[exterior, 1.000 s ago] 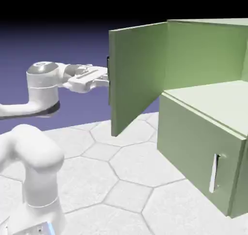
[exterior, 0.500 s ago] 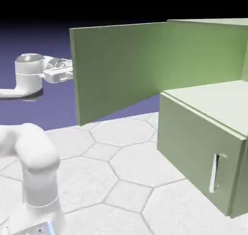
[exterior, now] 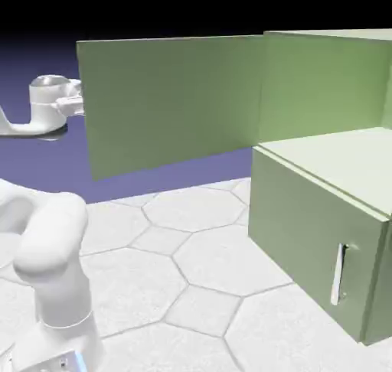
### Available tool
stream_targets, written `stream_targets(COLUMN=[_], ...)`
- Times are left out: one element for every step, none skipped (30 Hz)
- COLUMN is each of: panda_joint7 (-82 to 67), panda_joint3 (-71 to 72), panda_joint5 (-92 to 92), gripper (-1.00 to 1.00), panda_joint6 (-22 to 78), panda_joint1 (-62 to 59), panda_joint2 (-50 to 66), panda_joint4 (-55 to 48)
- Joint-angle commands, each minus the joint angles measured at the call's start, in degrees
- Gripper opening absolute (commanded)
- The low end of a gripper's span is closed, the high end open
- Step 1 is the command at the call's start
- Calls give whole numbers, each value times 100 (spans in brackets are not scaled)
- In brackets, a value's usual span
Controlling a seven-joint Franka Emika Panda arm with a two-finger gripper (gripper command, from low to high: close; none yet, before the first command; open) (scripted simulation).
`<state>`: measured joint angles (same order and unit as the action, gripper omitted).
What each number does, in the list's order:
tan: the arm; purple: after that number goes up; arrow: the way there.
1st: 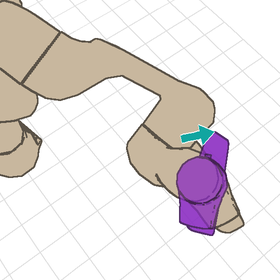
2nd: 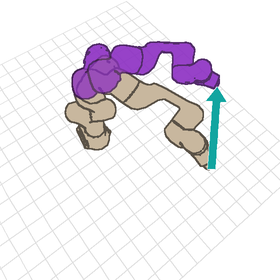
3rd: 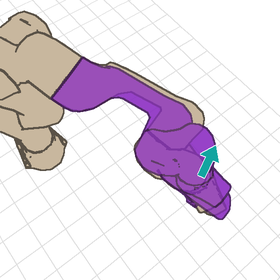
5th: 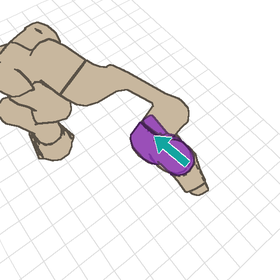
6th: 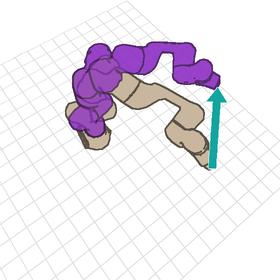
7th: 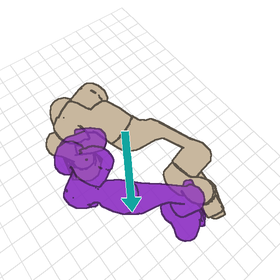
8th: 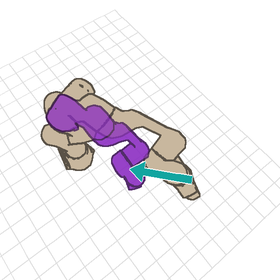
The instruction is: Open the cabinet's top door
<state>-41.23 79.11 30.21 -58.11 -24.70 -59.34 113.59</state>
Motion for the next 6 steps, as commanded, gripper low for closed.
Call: stream_targets(panda_joint7=[-45, -92, -142, -195, -250, -306], panda_joint3=[107, 207, 301, 387, 466, 544], panda_joint5=[-39, -77, -112, -142, -169, -194], gripper=[-100, -100, -100, -100, -100, -100], panda_joint6=[118, 242, 364, 485, 605, 725], panda_joint1=[-195, -388, -578, -764, -946, -1127], panda_joint2=[-32, -69, -108, -151, -197, -243], panda_joint4=[-206, -414, -622, -829, -1036, -1243])
